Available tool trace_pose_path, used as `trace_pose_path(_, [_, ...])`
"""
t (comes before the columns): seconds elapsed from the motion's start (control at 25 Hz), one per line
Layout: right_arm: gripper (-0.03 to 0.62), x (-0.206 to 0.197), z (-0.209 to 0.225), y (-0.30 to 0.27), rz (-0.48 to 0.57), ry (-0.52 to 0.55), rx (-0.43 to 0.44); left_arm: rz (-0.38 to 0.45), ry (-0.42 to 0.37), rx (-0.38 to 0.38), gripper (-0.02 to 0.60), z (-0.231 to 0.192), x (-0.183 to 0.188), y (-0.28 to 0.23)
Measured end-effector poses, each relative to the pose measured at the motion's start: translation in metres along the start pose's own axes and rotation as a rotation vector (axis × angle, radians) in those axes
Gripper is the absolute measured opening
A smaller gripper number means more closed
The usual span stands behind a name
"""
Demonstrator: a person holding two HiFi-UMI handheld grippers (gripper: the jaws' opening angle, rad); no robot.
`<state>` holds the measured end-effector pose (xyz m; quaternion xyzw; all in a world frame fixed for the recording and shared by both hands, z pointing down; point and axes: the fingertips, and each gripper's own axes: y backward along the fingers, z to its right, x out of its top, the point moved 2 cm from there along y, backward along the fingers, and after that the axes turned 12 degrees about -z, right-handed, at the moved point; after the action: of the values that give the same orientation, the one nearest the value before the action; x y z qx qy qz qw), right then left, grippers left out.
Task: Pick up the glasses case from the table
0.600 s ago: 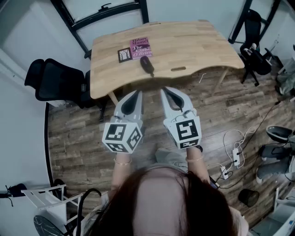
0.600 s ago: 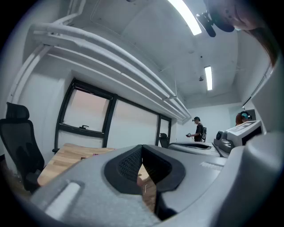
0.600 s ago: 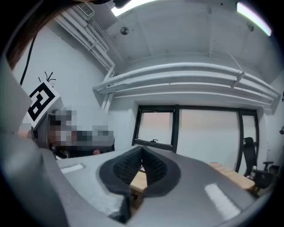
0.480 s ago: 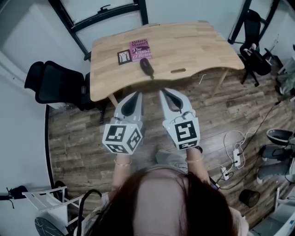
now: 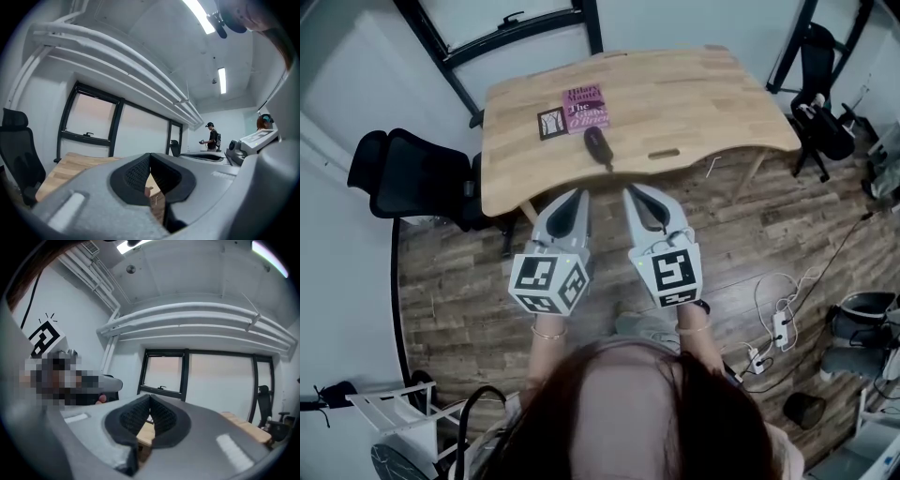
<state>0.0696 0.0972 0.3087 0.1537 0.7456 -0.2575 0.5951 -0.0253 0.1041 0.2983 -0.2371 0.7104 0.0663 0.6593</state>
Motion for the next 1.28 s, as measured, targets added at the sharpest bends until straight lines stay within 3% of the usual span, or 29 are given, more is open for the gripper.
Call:
trace_pose_path(0.44, [0.003, -0.001, 0.030, -0.046, -0.008, 0.028, 0.016, 0.020, -0.014, 0.037, 0.009, -0.020, 0.013, -0.040])
trace_pose_path(0.76, [0.003, -0.010, 0.041, -0.076, -0.034, 0.006, 0.037, 0.005, 0.018, 0.076, 0.009, -0.040, 0.006, -0.059])
trace_pose_path(1.28, [0.003, -0.015, 0.041, -0.165, -0.088, 0.005, 0.054, -0.004, 0.027, 0.050, 0.009, -0.108, 0.014, -0.118])
